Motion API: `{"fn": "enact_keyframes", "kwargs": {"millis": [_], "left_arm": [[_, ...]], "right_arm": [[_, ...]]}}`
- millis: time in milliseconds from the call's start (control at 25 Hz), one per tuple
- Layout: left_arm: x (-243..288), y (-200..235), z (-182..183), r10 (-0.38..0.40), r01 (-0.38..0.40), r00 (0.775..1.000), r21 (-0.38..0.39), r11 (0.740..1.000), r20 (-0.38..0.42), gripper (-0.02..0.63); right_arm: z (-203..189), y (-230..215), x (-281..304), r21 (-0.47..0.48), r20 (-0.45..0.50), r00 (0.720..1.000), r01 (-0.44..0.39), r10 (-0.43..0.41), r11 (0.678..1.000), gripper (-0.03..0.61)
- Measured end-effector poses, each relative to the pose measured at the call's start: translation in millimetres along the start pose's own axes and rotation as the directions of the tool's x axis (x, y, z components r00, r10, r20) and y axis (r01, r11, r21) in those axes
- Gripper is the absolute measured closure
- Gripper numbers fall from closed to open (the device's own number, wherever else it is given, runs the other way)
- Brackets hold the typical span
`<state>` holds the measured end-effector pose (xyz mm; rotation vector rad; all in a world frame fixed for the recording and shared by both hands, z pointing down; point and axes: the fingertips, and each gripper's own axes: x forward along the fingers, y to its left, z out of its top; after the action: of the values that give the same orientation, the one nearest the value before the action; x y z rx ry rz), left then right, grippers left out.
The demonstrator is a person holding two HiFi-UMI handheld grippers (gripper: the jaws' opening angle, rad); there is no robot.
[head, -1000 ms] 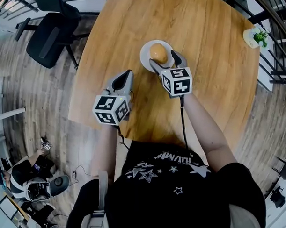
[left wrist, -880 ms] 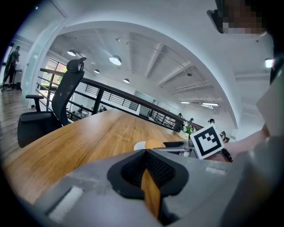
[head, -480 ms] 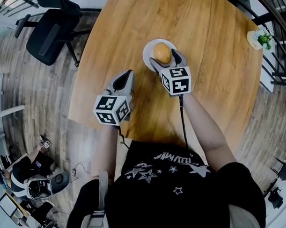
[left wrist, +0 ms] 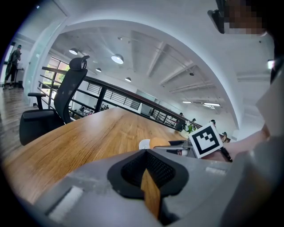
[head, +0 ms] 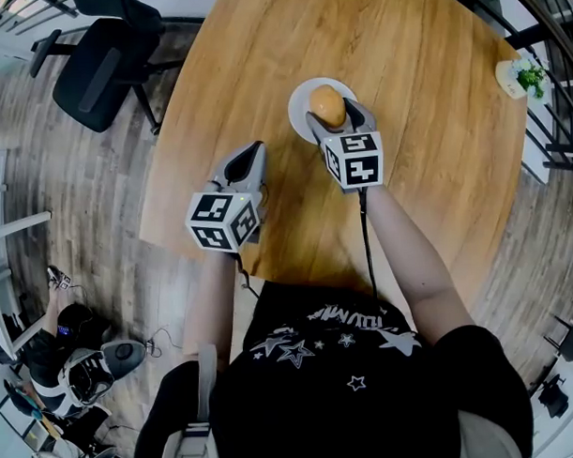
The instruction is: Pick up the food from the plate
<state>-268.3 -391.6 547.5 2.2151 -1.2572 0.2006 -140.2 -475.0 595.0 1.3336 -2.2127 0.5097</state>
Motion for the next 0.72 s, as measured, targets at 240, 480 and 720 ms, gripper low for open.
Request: {"fn": "enact_keyframes", "kwargs": {"millis": [240, 480, 720], "left_arm": [[-3, -1, -2, -0.003, 0.003, 1.000, 0.002, 1.000, -0.004, 0.612], [-11, -10, -4, -0.012, 0.011, 1.000, 0.009, 1.000, 0.002, 0.612], [-21, -19, -1, -0.012, 0.012, 1.000, 0.013, 1.000, 0.014, 0.612]], "right_arm": [[5, -4, -5, 0.014, 0.009, 1.000, 0.014, -0.014, 1.000, 0.244], [12, -5, -18, 0.028, 0.020, 1.000, 0.022, -0.022, 0.999, 0.244], [24, -2, -33, 0.030, 0.037, 0.999, 0.013, -0.014, 0.999, 0.245]]}}
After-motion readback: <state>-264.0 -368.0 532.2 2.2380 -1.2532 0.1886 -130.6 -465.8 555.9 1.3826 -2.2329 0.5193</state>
